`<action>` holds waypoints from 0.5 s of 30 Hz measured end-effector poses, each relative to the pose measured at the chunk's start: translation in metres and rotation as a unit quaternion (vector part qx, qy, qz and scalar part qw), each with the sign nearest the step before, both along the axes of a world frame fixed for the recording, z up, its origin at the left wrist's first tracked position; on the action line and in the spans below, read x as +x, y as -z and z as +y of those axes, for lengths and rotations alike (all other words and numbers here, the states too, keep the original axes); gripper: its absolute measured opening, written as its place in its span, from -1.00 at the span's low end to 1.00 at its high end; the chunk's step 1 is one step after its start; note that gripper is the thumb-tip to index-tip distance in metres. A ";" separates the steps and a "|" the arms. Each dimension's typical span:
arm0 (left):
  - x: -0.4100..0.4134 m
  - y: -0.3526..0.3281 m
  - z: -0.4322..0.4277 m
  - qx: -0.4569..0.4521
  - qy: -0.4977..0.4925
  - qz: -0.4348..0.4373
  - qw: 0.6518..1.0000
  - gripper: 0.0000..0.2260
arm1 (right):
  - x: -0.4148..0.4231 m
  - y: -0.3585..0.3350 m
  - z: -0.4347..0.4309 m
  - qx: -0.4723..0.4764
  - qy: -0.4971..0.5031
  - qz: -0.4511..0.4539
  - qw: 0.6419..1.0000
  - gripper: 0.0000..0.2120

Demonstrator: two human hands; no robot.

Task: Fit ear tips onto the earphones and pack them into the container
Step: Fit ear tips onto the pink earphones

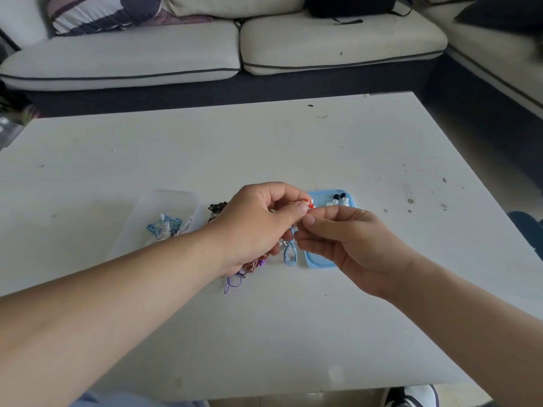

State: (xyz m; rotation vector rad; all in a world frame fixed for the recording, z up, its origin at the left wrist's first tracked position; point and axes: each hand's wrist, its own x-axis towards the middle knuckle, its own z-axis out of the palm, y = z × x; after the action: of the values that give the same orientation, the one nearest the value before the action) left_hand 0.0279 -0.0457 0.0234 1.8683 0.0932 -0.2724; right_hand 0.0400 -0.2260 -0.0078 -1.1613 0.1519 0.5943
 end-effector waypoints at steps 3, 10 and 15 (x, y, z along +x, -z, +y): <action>0.003 0.001 -0.001 0.073 0.005 -0.068 0.995 -0.91 | 0.001 0.000 -0.001 0.012 0.011 0.016 1.000 -0.86; 0.006 -0.001 -0.010 0.065 0.012 -0.038 0.997 -0.90 | 0.004 -0.002 -0.007 0.037 -0.016 0.028 0.999 -0.78; 0.005 0.000 -0.008 0.021 -0.014 -0.004 1.000 -0.91 | 0.015 -0.001 -0.020 -0.249 0.019 -0.066 0.966 -0.94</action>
State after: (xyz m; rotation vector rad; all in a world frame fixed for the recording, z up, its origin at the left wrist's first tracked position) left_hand 0.0333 -0.0537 0.0230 1.9078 0.1205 -0.2442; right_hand 0.0546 -0.2460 -0.0071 -1.6775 0.2160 0.4524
